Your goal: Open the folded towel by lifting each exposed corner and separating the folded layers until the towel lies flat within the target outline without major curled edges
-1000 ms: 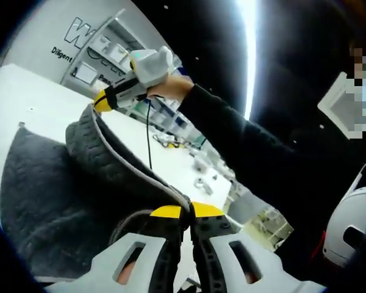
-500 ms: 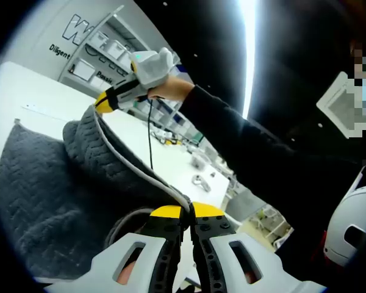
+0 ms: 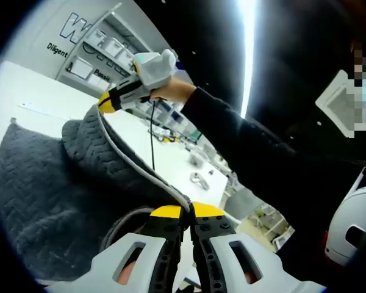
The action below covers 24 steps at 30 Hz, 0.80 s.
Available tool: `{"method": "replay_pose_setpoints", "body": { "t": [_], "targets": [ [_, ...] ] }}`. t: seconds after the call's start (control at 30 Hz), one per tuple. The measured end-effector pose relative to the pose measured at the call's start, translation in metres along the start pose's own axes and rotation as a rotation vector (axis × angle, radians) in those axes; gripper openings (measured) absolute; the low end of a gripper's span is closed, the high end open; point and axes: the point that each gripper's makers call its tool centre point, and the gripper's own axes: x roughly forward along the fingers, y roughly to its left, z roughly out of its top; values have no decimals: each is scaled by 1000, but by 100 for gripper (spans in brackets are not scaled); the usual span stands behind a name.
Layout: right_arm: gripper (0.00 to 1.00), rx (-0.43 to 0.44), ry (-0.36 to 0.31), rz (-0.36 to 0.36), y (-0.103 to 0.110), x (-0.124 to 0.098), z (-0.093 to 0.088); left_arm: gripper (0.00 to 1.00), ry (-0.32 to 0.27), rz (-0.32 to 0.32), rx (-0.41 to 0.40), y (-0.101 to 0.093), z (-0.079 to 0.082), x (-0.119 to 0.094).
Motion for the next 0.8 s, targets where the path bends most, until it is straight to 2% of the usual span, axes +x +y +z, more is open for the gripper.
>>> {"method": "replay_pose_setpoints", "body": {
  "t": [0.27, 0.57, 0.8],
  "targets": [
    [0, 10, 2, -8, 1, -1, -9, 2, 8, -16, -1, -3, -3, 8],
    [0, 32, 14, -13, 3, -2, -30, 2, 23, -27, -2, -1, -6, 13],
    [0, 42, 8, -22, 3, -1, -36, 2, 38, -34, -3, 0, -10, 18]
  ]
}}
